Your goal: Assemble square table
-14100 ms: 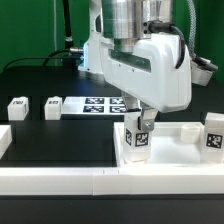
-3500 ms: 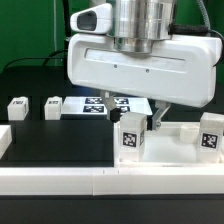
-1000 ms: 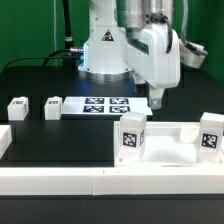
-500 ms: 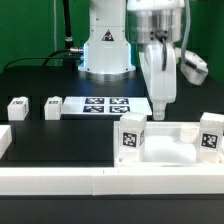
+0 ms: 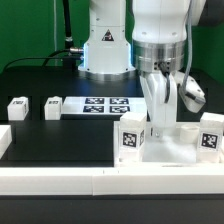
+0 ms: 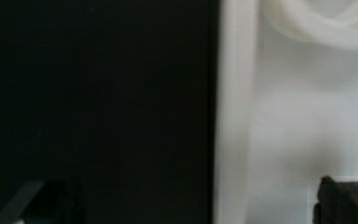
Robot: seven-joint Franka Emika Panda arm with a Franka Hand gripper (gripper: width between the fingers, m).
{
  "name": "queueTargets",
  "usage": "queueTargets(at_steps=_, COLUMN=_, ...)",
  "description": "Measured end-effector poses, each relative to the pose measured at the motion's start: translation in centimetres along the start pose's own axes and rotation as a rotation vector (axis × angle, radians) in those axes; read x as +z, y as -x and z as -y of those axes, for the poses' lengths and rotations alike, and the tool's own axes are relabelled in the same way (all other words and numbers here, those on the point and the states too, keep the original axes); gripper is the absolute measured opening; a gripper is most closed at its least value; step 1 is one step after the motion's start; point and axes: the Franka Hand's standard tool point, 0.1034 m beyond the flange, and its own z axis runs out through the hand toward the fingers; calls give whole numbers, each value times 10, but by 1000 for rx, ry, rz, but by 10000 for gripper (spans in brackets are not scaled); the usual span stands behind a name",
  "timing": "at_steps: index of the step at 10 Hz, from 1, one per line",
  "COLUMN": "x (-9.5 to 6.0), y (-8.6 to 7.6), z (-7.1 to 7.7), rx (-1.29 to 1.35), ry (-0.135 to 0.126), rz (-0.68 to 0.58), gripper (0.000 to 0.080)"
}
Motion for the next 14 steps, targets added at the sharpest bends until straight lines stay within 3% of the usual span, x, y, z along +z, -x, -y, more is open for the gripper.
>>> queueTargets(at_steps=3, x=1, y=-4, z=3, rx=-14, ry=-1, rz=-5, gripper=649)
queueTargets(at_steps=4, x=1, y=-6, z=3, rx=-23, ry=-2, rz=-5, gripper=515)
queueTargets(at_steps=5, x=1, y=-6, z=3, rx=-26, ry=-2, rz=-6, gripper=515)
queueTargets(at_steps=8, x=2, y=-5, z=3, rx=-28, ry=-1, rz=-6, gripper=69)
queueTargets(at_steps=11, x=0, y=-7, z=6, rx=-28, ry=-16, rz=-9, gripper=68)
queueTargets(at_steps=14, x=-5, y=-29, z=2, rx=-131, ry=-28, rz=-24, gripper=66)
